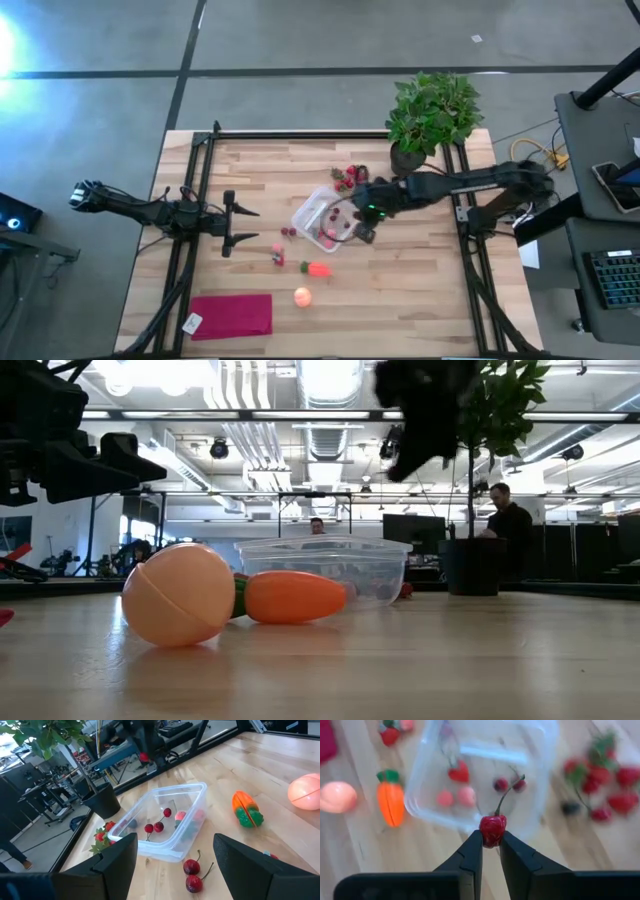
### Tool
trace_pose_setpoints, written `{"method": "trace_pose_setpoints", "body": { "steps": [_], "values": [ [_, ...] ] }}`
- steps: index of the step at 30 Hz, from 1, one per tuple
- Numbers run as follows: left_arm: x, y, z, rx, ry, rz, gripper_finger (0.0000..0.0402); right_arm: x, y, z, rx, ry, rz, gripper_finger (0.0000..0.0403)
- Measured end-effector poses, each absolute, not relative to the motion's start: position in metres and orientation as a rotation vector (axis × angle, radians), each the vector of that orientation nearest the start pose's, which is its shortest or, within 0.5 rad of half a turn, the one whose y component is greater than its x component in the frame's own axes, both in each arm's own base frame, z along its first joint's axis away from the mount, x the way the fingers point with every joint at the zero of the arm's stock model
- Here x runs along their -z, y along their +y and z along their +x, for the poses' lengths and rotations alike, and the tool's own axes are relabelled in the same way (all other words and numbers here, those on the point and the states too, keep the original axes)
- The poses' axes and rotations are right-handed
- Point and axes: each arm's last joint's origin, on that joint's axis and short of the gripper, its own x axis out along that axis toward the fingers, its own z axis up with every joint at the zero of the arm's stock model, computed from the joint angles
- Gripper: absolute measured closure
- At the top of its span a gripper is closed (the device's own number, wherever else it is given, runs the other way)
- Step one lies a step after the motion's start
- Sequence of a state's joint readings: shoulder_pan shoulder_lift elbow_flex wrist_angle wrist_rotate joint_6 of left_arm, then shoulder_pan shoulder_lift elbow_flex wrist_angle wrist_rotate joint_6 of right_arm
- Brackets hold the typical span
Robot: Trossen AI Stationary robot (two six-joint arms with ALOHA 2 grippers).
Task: Pick and placing Produce into tupperware
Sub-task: Put the red cherry into the transparent container
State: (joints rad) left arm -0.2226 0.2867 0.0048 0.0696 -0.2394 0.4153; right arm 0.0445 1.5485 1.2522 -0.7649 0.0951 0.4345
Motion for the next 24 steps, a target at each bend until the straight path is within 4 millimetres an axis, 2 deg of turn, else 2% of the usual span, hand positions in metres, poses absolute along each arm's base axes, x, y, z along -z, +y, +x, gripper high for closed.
{"method": "trace_pose_setpoints", "body": {
  "steps": [5,8,11,15,19,22,24],
  "values": [
    [-0.147,-0.018,0.111,0.026,0.207,0.462,0.0155,-0.239,0.008,0.355,0.183,1.132,0.269,0.0348],
    [-0.147,-0.018,0.111,0.027,0.208,0.463,0.0155,-0.225,0.008,0.37,0.208,1.161,0.255,0.0337],
    [-0.147,-0.018,0.111,0.027,0.208,0.463,0.0155,-0.218,0.009,0.38,0.195,1.185,0.238,0.0307],
    [-0.147,-0.018,0.111,0.027,0.208,0.463,0.0155,-0.226,0.008,0.381,0.182,1.187,0.246,0.0249],
    [-0.147,-0.018,0.111,0.027,0.208,0.463,0.0155,-0.239,0.011,0.37,0.151,1.224,0.23,0.0193],
    [-0.148,-0.018,0.111,0.026,0.206,0.462,0.0155,-0.253,0.026,0.359,0.038,1.209,0.182,0.0166],
    [-0.147,-0.018,0.111,0.026,0.207,0.462,0.0155,-0.254,0.041,0.354,-0.02,1.21,0.145,0.0156]
  ]
}}
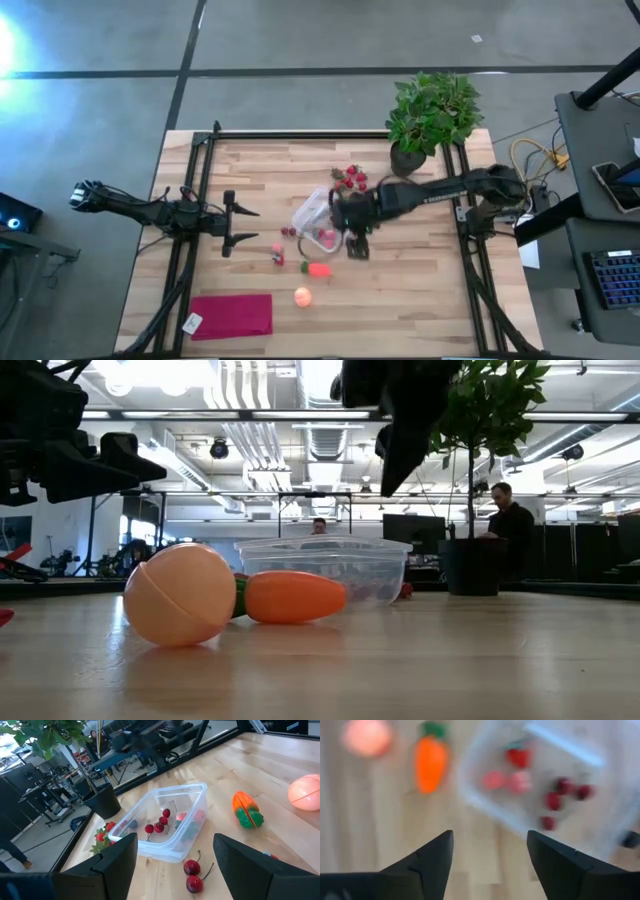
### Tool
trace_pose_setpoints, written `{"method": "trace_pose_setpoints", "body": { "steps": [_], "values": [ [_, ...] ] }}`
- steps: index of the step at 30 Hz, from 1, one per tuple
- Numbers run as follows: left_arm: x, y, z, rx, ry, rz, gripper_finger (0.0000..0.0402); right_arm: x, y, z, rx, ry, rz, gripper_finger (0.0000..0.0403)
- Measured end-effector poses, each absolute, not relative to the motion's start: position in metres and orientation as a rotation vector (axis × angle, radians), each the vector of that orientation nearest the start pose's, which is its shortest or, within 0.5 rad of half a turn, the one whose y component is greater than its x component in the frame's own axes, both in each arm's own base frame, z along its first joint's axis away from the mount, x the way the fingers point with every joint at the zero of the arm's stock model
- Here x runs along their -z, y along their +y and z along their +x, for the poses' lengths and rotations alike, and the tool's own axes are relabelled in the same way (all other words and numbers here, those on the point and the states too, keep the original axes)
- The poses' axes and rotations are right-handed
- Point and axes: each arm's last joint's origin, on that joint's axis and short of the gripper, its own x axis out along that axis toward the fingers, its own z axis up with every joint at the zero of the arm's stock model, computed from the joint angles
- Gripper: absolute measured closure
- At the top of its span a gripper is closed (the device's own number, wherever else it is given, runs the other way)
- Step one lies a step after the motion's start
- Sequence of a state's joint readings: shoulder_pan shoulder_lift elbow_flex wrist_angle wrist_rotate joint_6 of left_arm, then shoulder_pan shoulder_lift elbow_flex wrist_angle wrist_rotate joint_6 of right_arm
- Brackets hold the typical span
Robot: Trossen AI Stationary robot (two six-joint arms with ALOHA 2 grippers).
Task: Pick and placing Produce into tupperware
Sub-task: Put the red cherry into the transparent container
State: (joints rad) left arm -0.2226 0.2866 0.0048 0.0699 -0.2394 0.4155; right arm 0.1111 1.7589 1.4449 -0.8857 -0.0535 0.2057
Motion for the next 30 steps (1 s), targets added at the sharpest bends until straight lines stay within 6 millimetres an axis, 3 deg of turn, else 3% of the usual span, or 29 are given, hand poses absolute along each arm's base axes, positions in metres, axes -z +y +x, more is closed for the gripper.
{"method": "trace_pose_setpoints", "body": {
  "steps": [9,19,22,25,27,30],
  "values": [
    [-0.147,-0.018,0.111,0.026,0.207,0.462,0.0155,-0.225,0.089,0.355,-0.127,1.126,0.113,0.0166],
    [-0.147,-0.018,0.111,0.026,0.207,0.463,0.0155,-0.206,0.132,0.398,-0.15,1.034,0.159,0.0174],
    [-0.147,-0.018,0.111,0.026,0.207,0.463,0.0155,-0.209,0.13,0.402,0.039,1.131,0.15,0.0174],
    [-0.147,-0.018,0.111,0.026,0.208,0.463,0.0155,-0.234,0.114,0.404,0.233,1.114,0.167,0.0174],
    [-0.147,-0.018,0.111,0.026,0.207,0.463,0.0155,-0.255,0.097,0.405,0.33,1.068,0.226,0.0174],
    [-0.147,-0.018,0.111,0.027,0.207,0.462,0.0155,-0.271,0.055,0.4,0.505,1.087,0.36,0.0174]
  ]
}}
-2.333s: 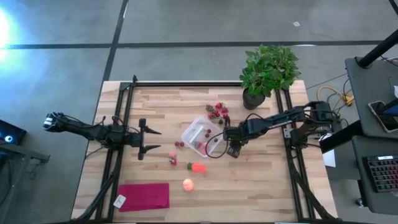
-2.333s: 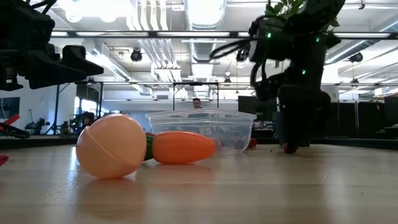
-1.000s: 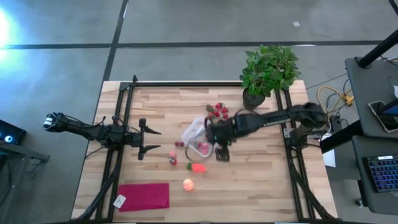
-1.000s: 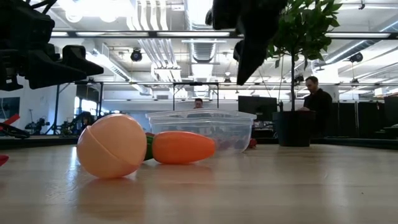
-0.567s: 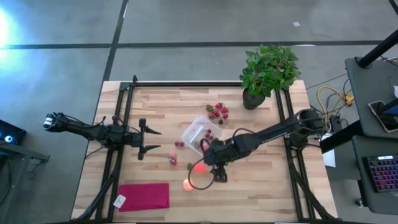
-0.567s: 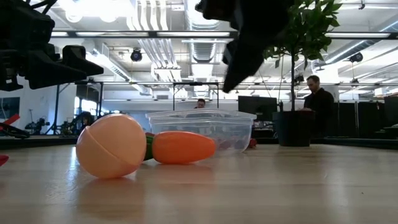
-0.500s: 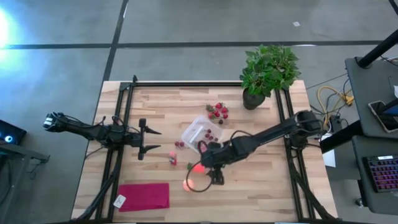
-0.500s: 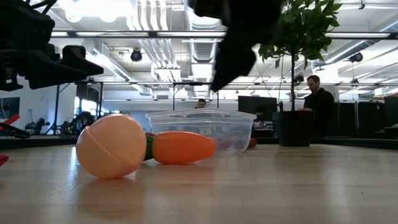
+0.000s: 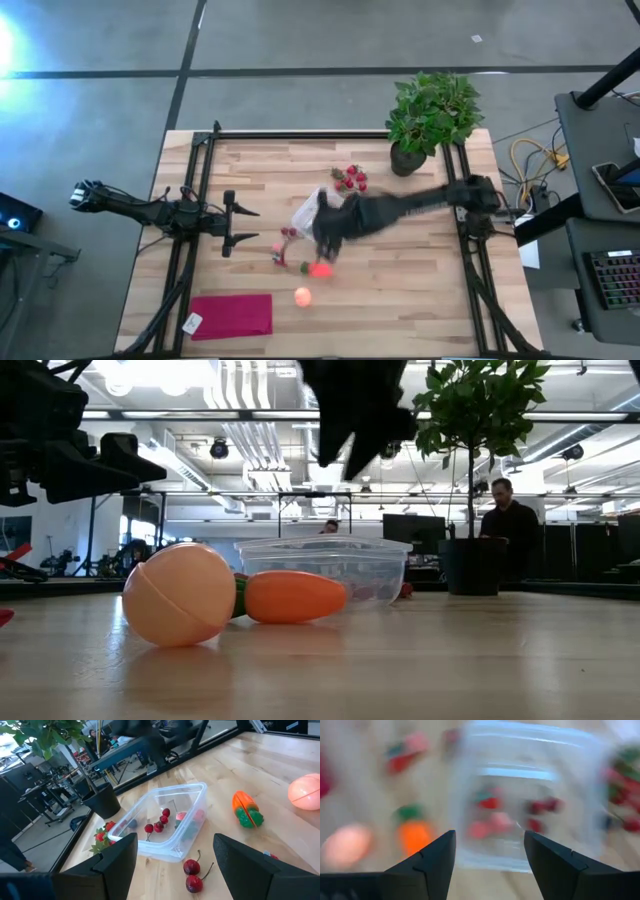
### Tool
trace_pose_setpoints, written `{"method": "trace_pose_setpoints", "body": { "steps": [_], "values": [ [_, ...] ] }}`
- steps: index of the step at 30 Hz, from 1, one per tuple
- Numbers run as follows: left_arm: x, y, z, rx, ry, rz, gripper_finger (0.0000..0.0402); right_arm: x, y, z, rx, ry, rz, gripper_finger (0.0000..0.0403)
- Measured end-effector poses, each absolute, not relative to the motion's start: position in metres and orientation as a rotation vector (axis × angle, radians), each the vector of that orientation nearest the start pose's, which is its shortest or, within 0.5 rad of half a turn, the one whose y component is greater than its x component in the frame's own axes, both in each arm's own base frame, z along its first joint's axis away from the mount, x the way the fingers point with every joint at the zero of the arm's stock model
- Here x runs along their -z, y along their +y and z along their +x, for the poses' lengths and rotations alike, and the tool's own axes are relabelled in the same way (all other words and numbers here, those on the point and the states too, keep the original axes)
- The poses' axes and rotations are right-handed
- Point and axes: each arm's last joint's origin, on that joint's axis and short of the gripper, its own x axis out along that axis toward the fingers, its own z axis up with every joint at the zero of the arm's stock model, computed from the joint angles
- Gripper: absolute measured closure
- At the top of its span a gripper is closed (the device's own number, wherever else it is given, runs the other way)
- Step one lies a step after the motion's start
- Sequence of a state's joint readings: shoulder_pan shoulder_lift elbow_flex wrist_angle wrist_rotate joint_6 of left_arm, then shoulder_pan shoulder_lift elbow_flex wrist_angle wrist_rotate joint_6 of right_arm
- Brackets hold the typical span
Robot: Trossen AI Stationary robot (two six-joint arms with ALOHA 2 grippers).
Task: Pick and placing Produce into tupperware
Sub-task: Put the red cherry into the transparent container
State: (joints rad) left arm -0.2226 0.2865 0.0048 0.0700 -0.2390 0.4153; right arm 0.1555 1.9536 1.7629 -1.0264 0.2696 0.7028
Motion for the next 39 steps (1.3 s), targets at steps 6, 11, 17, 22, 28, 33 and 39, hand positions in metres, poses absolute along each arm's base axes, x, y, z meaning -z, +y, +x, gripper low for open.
{"method": "trace_pose_setpoints", "body": {
  "steps": [6,11,17,22,28,33,39],
  "values": [
    [-0.147,-0.018,0.111,0.027,0.209,0.463,0.0155,-0.275,-0.038,0.377,0.804,1.194,0.629,0.0174],
    [-0.147,-0.018,0.111,0.027,0.211,0.463,0.0155,-0.275,-0.088,0.368,0.933,1.151,0.756,0.0175],
    [-0.147,-0.018,0.112,0.028,0.213,0.463,0.0155,-0.275,-0.128,0.366,1.004,1.035,0.804,0.0175],
    [-0.147,-0.018,0.112,0.028,0.214,0.464,0.0155,-0.259,-0.153,0.371,1.04,1.011,0.73,0.0175],
    [-0.147,-0.018,0.112,0.028,0.213,0.464,0.0155,-0.239,-0.148,0.381,1.236,0.92,0.748,0.0189],
    [-0.147,-0.018,0.112,0.028,0.214,0.464,0.0155,-0.253,-0.107,0.382,1.332,0.818,0.673,0.0197],
    [-0.147,-0.018,0.112,0.028,0.214,0.464,0.0155,-0.254,-0.056,0.355,1.48,0.82,0.772,0.0198]
  ]
}}
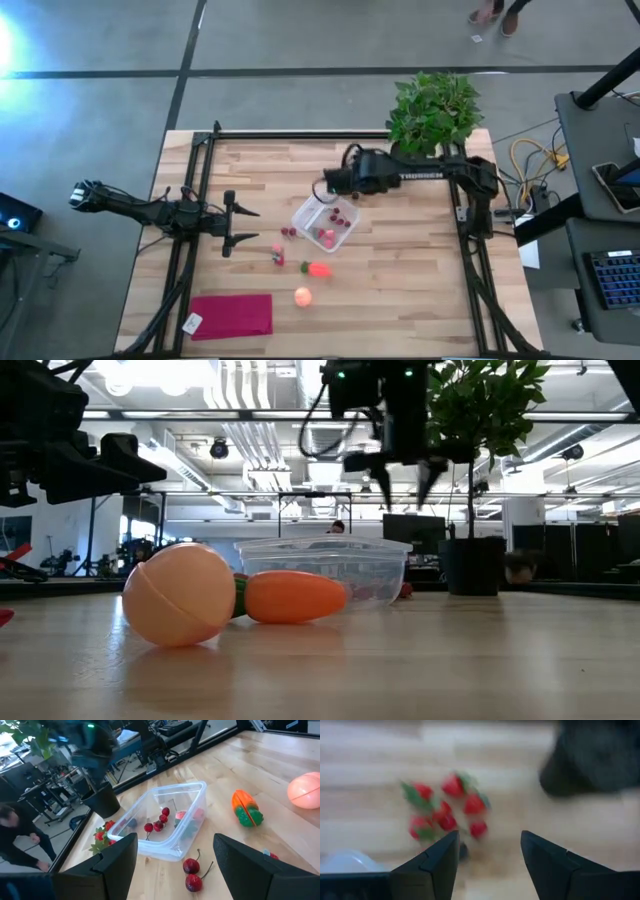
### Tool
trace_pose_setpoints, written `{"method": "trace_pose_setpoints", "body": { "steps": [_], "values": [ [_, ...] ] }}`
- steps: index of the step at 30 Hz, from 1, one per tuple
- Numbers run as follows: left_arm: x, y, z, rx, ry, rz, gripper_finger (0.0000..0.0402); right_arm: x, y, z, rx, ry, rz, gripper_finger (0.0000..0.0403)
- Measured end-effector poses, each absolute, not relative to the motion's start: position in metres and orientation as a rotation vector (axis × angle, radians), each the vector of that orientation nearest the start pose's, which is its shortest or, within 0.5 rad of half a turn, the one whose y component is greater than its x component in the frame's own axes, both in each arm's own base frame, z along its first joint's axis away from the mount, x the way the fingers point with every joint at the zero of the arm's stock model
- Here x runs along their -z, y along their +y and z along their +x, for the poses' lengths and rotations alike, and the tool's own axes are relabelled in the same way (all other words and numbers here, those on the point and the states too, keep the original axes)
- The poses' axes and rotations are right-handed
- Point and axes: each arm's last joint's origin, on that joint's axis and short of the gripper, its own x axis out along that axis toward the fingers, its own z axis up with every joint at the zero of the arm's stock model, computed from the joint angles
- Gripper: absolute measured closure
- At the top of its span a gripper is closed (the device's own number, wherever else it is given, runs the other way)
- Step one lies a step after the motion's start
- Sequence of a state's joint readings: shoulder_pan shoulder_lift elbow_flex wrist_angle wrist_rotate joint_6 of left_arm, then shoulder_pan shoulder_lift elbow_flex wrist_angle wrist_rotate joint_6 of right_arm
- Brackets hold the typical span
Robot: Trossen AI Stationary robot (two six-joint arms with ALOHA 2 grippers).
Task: Pick and placing Produce into tupperware
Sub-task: Put the red cherry into the transparent container
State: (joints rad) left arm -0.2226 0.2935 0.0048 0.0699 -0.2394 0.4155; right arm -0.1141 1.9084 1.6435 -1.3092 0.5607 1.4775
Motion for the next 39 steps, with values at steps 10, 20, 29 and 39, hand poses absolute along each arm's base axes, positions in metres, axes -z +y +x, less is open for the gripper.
{"method": "trace_pose_setpoints", "body": {
  "steps": [10,20,29,39],
  "values": [
    [-0.147,-0.018,0.112,0.028,0.213,0.464,0.0155,-0.22,-0.043,0.317,1.457,0.621,1.301,0.0197],
    [-0.147,-0.018,0.112,0.027,0.212,0.463,0.0155,-0.169,-0.072,0.285,1.451,0.508,1.539,0.0197],
    [-0.147,-0.018,0.112,0.028,0.214,0.464,0.0155,-0.165,-0.099,0.283,1.4,0.419,1.552,0.0198],
    [-0.147,-0.018,0.112,0.028,0.214,0.464,0.0155,-0.149,-0.105,0.284,1.415,0.429,1.525,0.0198]
  ]
}}
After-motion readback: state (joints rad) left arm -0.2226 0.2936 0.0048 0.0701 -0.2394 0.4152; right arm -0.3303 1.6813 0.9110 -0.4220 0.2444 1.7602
